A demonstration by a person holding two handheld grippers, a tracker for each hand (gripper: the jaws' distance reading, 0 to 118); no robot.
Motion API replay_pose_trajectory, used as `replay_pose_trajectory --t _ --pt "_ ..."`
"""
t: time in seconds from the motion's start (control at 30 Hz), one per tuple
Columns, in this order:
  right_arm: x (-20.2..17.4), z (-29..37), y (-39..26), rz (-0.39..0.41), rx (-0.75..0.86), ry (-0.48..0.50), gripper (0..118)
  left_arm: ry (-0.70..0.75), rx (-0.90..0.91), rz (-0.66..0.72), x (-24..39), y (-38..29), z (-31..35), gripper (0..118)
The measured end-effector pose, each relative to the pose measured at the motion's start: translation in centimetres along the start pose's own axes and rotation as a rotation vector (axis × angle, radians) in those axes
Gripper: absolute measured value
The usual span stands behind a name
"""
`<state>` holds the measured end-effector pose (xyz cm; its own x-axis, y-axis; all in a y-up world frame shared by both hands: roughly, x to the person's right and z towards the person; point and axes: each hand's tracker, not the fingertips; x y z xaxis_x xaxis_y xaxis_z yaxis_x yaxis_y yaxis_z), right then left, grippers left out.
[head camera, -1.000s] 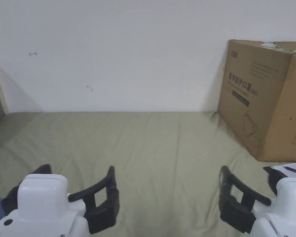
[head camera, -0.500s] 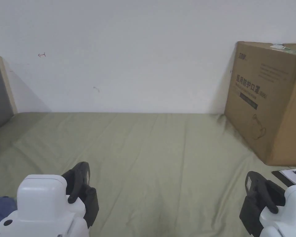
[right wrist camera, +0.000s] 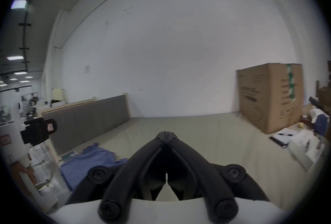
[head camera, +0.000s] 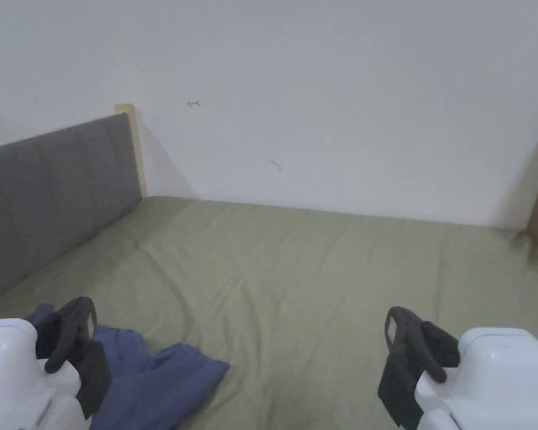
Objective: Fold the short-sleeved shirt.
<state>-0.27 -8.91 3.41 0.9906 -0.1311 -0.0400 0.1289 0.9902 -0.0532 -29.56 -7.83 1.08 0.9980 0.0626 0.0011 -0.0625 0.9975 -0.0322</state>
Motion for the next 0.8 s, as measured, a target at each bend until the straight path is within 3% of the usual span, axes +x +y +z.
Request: replay_pose_trajectory --t 0.13,0.23,0.37,0.5,0.57,0.6,0.63,0.67,0.7,0.8 --pt "-4.5 -1.4 -0.9 0.023 -0.042 0.161 0 0.1 -0.019 -0.013 -2.9 0.1 1.3 0" --pt "-6.5 -1.8 -1.4 0.046 -0.062 0.219 0 0.12 -0.052 -0.003 -4.4 -0.5 1.2 0" --pt "-7.2 -2.2 -2.1 0.063 -0.09 0.236 0 0.093 -0.172 0.032 -6.3 -3.2 -1.8 0" --pt "-6.2 -2.9 -3.0 0.034 -0.145 0.217 0 0.044 -0.424 0.063 -8.3 -8.4 -8.5 0" --pt "-5.6 -3.4 -3.6 0.025 -0.176 0.199 0 0.019 -0.548 0.016 -8.8 -11.7 -12.0 0" --pt "-5.4 -3.7 -3.9 0.025 -0.19 0.184 0 0.002 -0.59 -0.002 -9.0 -13.3 -13.5 14" --pt "-5.2 -4.0 -4.1 0.024 -0.204 0.17 0 -0.038 -0.638 0.004 -9.2 -14.5 -14.6 62" --pt "-4.9 -4.4 -4.4 0.017 -0.22 0.16 0 -0.075 -0.712 0.047 -9.3 -16.0 -15.8 100" --pt "-4.7 -4.7 -4.7 0.009 -0.235 0.153 0 -0.091 -0.796 0.051 -9.1 -17.2 -16.9 118" --pt "-3.9 -5.6 -5.5 -0.032 -0.276 0.137 0 -0.176 -0.846 0.093 -8.3 -19.9 -18.4 116"
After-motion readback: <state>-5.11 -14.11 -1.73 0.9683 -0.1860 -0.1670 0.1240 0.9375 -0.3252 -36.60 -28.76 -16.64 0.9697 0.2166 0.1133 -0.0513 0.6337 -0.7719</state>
